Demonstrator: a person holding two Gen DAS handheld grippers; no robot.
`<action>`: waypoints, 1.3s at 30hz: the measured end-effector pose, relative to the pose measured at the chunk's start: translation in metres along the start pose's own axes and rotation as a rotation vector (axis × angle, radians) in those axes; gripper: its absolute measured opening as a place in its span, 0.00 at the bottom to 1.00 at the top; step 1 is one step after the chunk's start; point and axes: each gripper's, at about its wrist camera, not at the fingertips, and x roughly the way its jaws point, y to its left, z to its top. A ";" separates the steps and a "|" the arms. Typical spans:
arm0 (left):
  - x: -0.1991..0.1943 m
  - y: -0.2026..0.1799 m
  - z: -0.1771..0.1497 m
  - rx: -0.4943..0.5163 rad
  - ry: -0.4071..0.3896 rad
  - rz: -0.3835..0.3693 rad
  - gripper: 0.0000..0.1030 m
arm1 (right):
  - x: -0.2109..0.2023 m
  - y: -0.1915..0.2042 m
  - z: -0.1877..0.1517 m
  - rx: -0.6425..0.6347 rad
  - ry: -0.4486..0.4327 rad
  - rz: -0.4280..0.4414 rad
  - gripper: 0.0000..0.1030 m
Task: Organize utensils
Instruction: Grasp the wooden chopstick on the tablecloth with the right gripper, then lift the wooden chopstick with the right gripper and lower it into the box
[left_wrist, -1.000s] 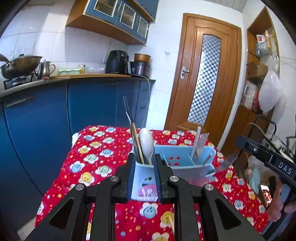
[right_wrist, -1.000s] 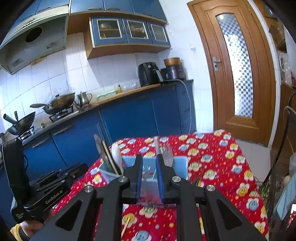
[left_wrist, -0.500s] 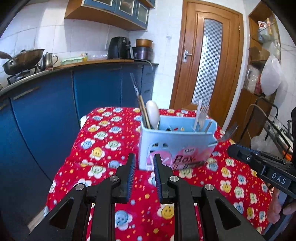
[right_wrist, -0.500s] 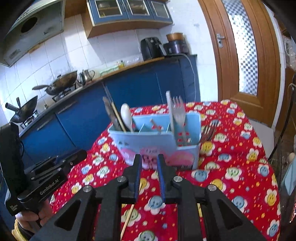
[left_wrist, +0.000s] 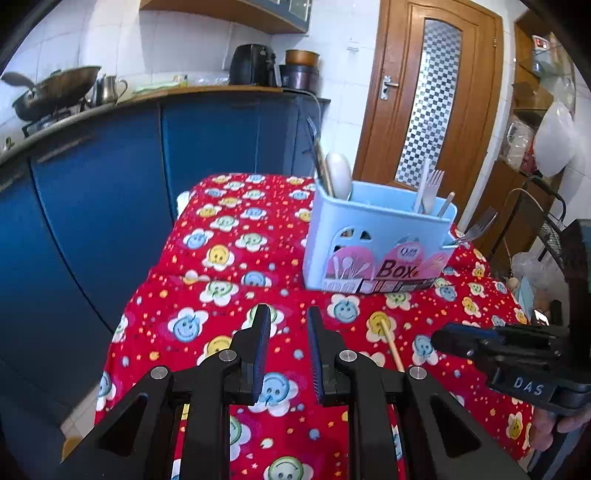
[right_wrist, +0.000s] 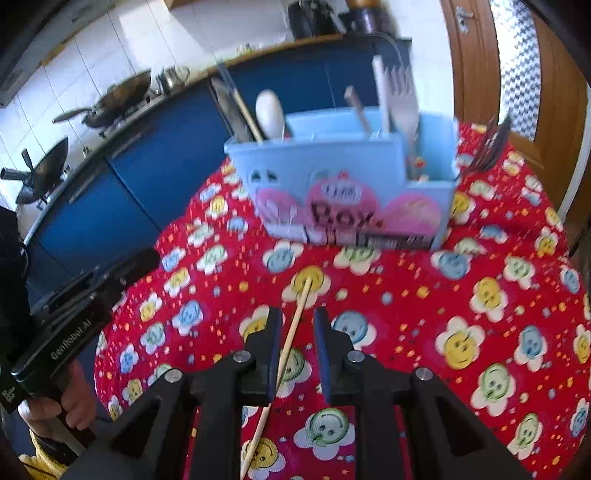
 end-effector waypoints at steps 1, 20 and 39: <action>0.002 0.002 -0.002 -0.002 0.008 0.002 0.20 | 0.006 0.001 -0.001 0.000 0.025 -0.005 0.20; 0.016 0.021 -0.015 -0.049 0.048 -0.042 0.19 | 0.053 0.016 0.009 -0.039 0.305 -0.054 0.20; 0.019 0.003 -0.013 -0.029 0.065 -0.068 0.20 | 0.023 -0.017 0.003 0.073 0.156 0.056 0.06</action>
